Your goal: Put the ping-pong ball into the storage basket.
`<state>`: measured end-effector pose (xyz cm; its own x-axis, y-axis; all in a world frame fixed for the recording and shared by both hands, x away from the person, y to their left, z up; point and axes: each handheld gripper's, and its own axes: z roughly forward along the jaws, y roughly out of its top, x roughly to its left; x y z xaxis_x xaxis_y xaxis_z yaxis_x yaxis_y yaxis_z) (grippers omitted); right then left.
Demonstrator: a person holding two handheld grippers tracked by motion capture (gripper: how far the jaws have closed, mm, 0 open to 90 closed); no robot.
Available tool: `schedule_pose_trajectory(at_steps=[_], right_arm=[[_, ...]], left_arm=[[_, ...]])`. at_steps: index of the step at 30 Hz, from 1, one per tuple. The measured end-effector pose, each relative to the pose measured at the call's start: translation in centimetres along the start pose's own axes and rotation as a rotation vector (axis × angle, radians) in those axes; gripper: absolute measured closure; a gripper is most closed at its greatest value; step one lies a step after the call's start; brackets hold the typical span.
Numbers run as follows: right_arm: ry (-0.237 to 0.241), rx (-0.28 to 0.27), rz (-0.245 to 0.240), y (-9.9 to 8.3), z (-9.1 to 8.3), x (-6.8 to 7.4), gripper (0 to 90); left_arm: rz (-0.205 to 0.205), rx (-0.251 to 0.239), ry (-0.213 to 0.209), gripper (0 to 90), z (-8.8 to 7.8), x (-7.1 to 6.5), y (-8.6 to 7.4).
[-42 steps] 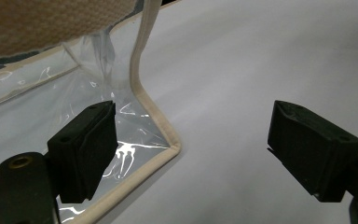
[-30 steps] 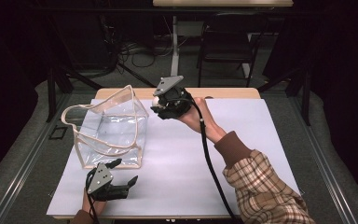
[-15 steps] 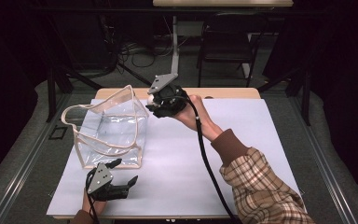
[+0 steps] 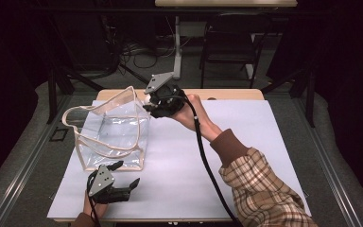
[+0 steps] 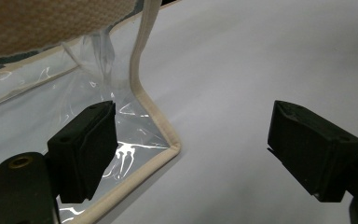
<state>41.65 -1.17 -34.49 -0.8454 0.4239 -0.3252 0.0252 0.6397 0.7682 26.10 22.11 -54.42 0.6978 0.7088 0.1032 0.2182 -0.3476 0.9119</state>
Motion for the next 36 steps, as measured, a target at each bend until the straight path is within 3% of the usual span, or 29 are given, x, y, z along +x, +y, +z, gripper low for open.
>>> schedule_pose_trajectory(at_steps=[36], right_arm=[[0.042,0.003,-0.041,2.5,1.3,1.5,51.1]], left_arm=[[-0.001,-0.003,-0.002,15.9,0.0,0.0,0.0]])
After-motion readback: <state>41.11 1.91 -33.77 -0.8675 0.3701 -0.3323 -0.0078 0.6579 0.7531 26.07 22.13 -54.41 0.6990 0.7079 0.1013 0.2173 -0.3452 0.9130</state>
